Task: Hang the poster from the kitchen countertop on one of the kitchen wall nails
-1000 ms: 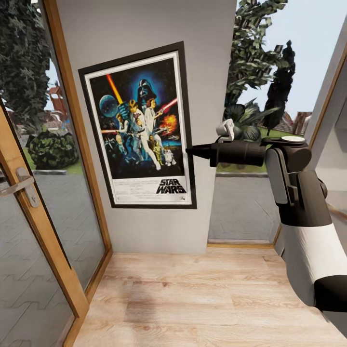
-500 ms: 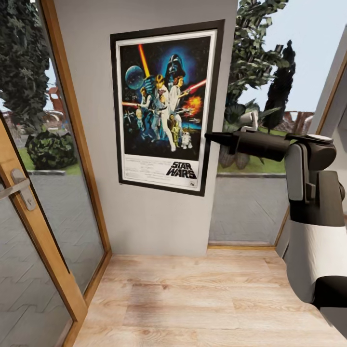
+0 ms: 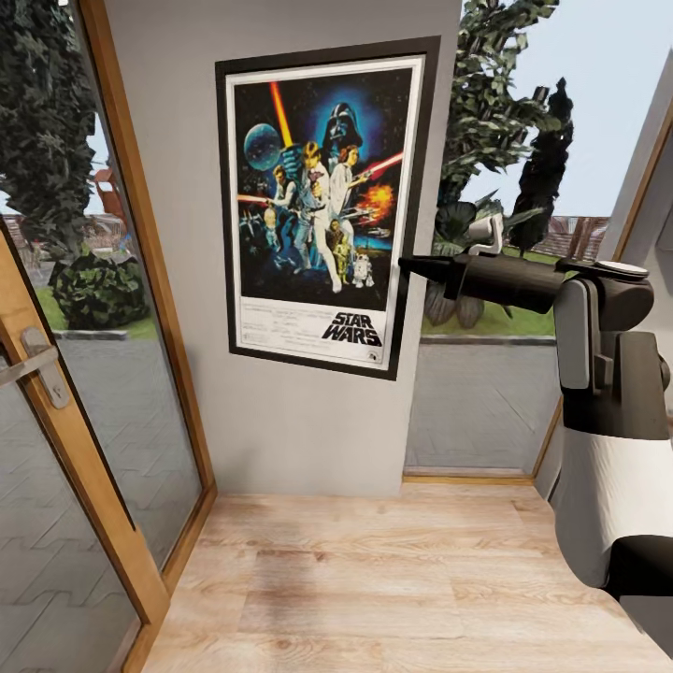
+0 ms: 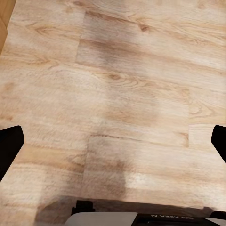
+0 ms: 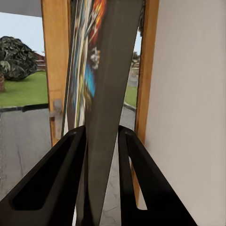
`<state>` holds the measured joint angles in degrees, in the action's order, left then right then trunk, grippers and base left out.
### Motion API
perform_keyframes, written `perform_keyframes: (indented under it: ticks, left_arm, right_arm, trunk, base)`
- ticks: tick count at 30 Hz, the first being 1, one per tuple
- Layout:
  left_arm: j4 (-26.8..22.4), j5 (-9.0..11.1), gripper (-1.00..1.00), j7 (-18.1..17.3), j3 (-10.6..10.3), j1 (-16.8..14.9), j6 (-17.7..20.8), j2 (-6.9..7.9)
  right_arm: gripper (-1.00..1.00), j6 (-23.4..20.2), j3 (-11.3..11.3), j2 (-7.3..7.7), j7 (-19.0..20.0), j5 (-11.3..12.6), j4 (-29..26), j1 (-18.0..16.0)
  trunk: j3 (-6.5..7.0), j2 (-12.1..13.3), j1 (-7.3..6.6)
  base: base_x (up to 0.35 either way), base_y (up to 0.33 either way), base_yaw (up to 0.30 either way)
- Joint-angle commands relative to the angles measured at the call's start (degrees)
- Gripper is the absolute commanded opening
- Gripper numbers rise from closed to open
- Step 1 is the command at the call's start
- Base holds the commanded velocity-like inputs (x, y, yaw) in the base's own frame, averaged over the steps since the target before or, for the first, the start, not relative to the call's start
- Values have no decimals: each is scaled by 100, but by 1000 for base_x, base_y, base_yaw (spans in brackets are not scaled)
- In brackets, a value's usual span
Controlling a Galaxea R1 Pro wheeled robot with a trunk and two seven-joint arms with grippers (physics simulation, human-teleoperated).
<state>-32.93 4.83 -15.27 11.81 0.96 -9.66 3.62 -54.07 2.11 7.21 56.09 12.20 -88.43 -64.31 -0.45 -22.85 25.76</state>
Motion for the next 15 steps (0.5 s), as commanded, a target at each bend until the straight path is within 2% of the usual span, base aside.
perform_keyframes:
  ticks: [1,15]
  left_arm:
    - [-3,49,100,-46,15,1,8,-2]
    - [-3,51,100,-46,15,1,8,-2]
  right_arm:
    - [-100,-24,2,0,29,1,1,-3]
    - [-100,-24,-9,0,33,3,1,-3]
  trunk:
    - [-5,-6,3]
    - [-5,-6,3]
  base:
    - [0,0,0]
    - [0,0,0]
